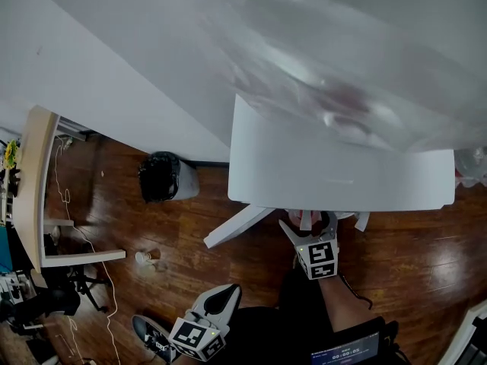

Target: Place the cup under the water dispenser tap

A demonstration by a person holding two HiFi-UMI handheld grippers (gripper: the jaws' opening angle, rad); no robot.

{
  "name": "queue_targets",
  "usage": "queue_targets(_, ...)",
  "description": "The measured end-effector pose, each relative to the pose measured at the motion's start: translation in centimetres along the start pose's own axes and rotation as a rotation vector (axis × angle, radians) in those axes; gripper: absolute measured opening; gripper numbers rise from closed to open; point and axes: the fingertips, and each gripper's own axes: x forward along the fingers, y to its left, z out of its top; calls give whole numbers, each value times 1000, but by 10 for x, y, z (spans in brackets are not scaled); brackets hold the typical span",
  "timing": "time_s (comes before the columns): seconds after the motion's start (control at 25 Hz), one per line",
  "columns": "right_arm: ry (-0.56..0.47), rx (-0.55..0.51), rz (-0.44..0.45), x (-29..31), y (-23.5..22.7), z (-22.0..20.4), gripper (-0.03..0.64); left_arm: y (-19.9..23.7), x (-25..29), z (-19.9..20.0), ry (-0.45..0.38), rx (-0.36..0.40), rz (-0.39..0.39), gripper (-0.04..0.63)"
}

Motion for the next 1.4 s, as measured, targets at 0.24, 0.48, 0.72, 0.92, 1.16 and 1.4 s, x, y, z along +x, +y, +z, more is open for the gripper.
queue_targets(0.24,39,18,-3,-41,7,24,469,-17,-44,24,-36,0,7,71)
queue_targets(0.48,58,0,12,-99,32,66,450,-49,-95,53,-117,36,-19,71)
queue_targets(0.72,26,-9,46,-189,71,147,402,-95,-170,89,-202,46,-22,72)
queue_targets(0.92,9,-33,64,-274,109,204,356,-133,-234,114,-275,53,-28,71)
queue_targets(1.16,-16,-61,94,-360,147,255,288,-145,-280,128,-372,31,-17,72)
queue_targets(1.4,-74,-83,170,-432,178,291,236,-177,-316,150,-445,81,16,80)
